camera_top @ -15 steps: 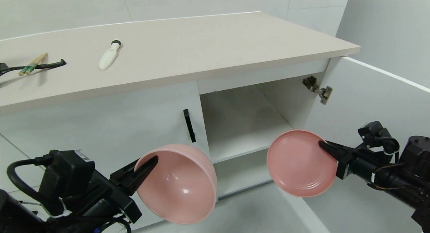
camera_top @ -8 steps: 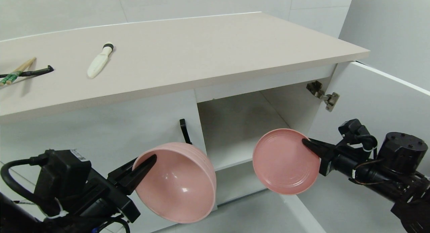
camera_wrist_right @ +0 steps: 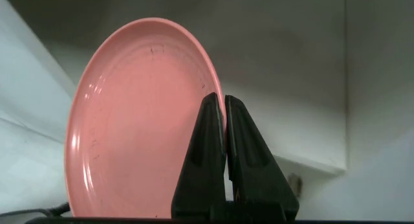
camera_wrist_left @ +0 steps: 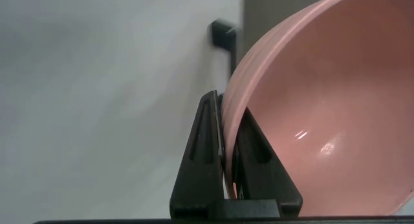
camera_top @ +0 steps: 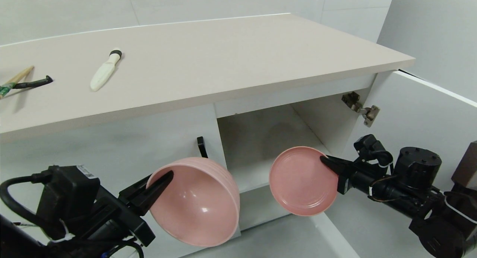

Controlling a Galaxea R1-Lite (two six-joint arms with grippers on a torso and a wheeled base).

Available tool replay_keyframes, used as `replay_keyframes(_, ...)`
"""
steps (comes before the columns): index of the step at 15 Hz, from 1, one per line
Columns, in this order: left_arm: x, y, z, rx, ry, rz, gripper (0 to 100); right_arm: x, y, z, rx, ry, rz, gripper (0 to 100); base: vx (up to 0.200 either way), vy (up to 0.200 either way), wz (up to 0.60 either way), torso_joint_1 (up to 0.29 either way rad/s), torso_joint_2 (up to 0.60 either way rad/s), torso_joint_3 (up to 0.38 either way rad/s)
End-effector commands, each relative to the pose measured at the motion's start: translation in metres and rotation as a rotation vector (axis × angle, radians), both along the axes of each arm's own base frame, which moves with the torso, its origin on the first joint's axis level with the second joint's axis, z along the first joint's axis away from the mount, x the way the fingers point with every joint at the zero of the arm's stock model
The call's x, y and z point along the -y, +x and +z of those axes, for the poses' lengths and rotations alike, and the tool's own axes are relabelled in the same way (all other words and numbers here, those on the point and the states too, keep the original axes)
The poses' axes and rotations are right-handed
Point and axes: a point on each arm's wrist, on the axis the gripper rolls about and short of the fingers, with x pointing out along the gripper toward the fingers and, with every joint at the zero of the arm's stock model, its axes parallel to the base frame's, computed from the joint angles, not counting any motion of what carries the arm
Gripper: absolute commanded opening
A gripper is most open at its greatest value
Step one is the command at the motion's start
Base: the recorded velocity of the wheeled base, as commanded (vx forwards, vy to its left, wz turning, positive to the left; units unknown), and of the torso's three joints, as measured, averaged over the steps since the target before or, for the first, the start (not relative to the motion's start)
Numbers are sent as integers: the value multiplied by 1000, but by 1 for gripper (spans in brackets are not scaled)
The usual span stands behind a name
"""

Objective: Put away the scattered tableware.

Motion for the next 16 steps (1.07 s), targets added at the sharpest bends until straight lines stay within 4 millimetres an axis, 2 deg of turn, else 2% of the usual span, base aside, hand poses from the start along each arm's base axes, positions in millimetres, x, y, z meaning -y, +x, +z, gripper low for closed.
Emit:
replay_keyframes(1, 0, 0, 0, -1, 1, 1, 0, -10, 7, -6, -11, 13, 21, 0, 0, 0, 0, 0, 0, 0)
replay_keyframes(4, 0, 0, 0, -1, -1, 2, 0, -24, 19, -13, -14, 33, 49, 0, 0, 0, 0, 0, 0, 0)
replay_keyframes(6, -1, -2, 3, 11, -13, 2, 0, -27, 24, -21, -29, 28, 50, 0, 200, 0, 0, -2, -5, 5)
replay_keyframes(8, -2, -3, 4, 16, -16, 0, 0, -28, 27, -27, -40, 25, 50, 0, 0, 0, 0, 0, 0, 0)
replay_keyframes(16, -4, -7, 9, 48, -26, 0, 0, -39, 55, -30, 13, 60, 51, 0, 0, 0, 0, 0, 0, 0)
